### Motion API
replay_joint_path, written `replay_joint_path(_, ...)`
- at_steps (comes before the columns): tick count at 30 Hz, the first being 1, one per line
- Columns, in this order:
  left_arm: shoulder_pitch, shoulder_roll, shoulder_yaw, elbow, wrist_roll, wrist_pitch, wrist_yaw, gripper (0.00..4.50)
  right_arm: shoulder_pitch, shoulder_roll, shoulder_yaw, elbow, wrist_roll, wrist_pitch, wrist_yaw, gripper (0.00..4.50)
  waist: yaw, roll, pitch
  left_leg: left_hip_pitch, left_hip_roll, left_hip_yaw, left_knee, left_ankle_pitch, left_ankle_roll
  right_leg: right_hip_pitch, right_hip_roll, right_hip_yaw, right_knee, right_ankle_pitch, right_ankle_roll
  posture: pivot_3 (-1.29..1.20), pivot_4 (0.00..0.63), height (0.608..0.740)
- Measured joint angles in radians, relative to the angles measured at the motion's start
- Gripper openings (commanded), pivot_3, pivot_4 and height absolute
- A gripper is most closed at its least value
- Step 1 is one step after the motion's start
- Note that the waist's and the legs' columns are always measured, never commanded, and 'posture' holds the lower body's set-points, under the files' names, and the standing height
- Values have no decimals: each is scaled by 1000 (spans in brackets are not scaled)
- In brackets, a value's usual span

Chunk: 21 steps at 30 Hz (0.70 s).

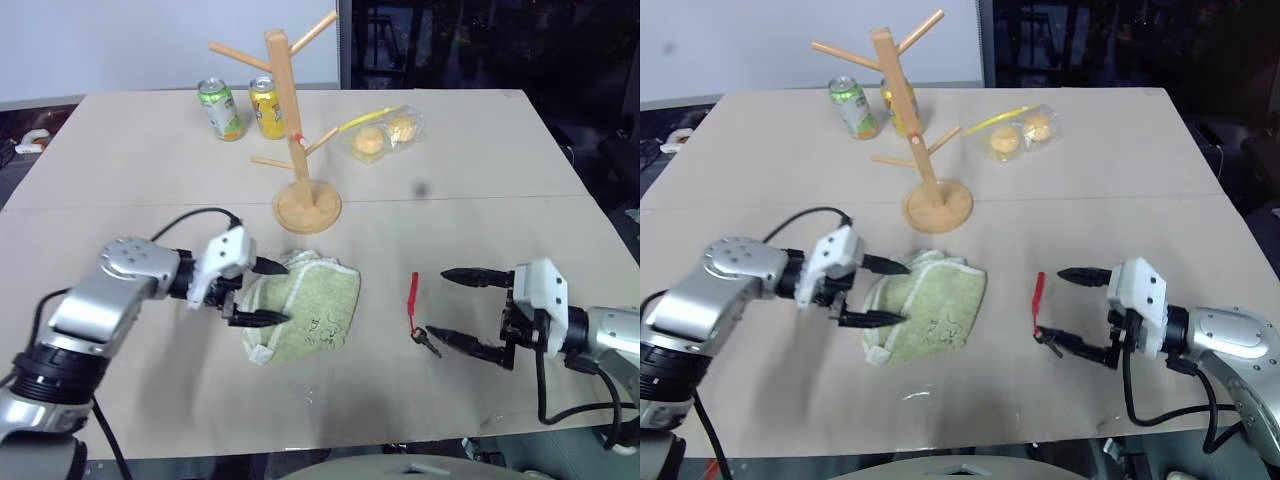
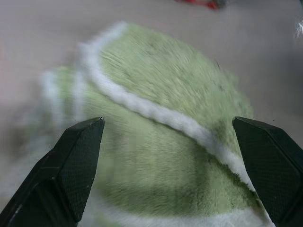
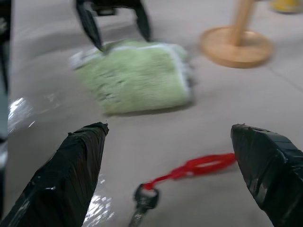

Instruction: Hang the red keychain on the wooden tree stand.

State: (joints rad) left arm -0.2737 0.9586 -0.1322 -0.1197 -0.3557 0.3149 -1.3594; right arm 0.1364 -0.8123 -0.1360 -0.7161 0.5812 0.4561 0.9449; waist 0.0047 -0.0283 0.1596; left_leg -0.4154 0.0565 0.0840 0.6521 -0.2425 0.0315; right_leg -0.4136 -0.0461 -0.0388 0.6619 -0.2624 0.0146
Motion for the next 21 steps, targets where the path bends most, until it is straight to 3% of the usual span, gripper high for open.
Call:
replay_joint_path(4, 3, -63, -18, 91, 92, -189, 29, 4500, -3, 0, 14, -4, -25, -23, -2, 4478, 10, 0, 0, 0, 0, 0, 1, 0, 0, 0, 0, 0, 1, 0, 0, 0, 150, 740)
replay_joint_path(5, 5, -68, -19, 101, 97, -204, 29, 4099, -9, 0, 14, -5, -26, -23, -6, 4500, 10, 0, 0, 0, 0, -1, 1, 0, 0, 0, 0, -1, 1, 0, 0, 0, 150, 740)
replay_joint_path(8, 16, -70, -14, 144, 97, -256, 19, 3523, -32, 0, 23, -2, -33, -24, -15, 4500, 9, 0, 0, 1, 0, 0, 1, 0, 0, 1, 0, 0, 1, 0, 0, 0, 150, 740)
replay_joint_path(9, 16, -71, -14, 147, 96, -258, 19, 3081, -33, 0, 24, -2, -33, -24, -15, 4500, 9, 0, 0, 1, 0, -1, 1, 0, 0, 1, 0, -1, 1, 0, 0, 0, 150, 740)
replay_joint_path(11, 15, -81, -11, 169, 96, -278, 17, 2728, -54, 1, 42, 7, -40, -25, -15, 4500, 9, 0, -1, 1, 0, 0, 1, 0, 0, 1, 0, 0, 1, 0, 0, 0, 150, 740)
replay_joint_path(18, 48, -94, 15, 180, 86, -312, 36, 272, -156, 16, 81, 78, -53, -29, -13, 4500, 8, 1, -1, 2, 0, -1, 2, 0, 0, 2, 1, 0, 2, 2, -3, 0, 150, 740)
replay_joint_path(19, 58, -94, 23, 176, 81, -310, 42, 25, -163, 20, 93, 89, -56, -33, -11, 4500, 8, 1, -2, 2, 0, -1, 2, 0, 0, 2, 1, 0, 2, 2, -3, 0, 150, 740)
replay_joint_path(21, 75, -97, 36, 167, 73, -299, 58, 25, -167, 26, 106, 99, -62, -43, -7, 4500, 6, 1, -2, 2, 1, 0, 2, 0, 0, 2, 1, 0, 2, 2, -3, 0, 150, 740)
